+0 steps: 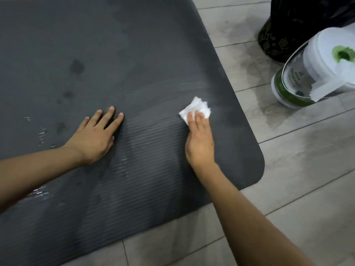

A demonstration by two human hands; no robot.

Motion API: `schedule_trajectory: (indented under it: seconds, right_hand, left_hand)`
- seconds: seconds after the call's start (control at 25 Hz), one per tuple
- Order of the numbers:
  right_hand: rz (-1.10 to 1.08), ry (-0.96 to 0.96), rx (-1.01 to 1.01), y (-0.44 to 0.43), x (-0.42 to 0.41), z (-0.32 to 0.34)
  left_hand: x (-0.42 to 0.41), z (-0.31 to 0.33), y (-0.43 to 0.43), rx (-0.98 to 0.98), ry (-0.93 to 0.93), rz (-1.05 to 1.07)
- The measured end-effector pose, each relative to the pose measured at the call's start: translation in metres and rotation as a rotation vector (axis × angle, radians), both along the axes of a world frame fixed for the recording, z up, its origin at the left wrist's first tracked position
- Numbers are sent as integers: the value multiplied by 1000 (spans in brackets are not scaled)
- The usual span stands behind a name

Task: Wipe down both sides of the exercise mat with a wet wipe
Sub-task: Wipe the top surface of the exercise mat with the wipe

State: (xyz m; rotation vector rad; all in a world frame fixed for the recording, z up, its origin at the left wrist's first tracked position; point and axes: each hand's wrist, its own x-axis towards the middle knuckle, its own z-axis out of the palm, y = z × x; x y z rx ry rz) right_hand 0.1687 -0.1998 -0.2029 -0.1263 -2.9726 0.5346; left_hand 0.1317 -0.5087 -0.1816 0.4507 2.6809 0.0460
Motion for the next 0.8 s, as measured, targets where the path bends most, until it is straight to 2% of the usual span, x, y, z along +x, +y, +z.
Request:
schedule_trajectory:
  seconds: [0.12,0.2,0.24,0.36,0.4,0.48,0.56,0.64,0.72,0.8]
  right_hand:
    - [526,-12,16,-82,57,-3]
    - [659,-30,42,-70,53,-1]
    - [590,-14,63,-48,44,-2]
    - [52,-36,43,34,18,-2]
    - [-47,-51,25,47,14,-3]
    - [-69,-31,13,21,17,-5]
    - [161,9,-1,-52,37,-6]
    - [591,46,-13,-131,74,-10]
    - [1005,-8,2,-183,111,-4]
    - [1164,-39,-11,-181,105,-6]
  left_hand:
    - [3,1,0,27,9,-11]
    - [0,-2,-4,50,9,-21]
    - [-3,-1,-5,66,-6,-34]
    - [-7,4,-10,134,-48,-43]
    - [-8,6,-13,173,-45,-42]
    - [-11,11,-14,244,-56,-48]
    - [-17,15,-16,295,-106,-28]
    - [-20,18,-17,295,-142,14]
    - [-19,18,-20,296,-156,31]
    - [-19,19,-17,293,-176,48]
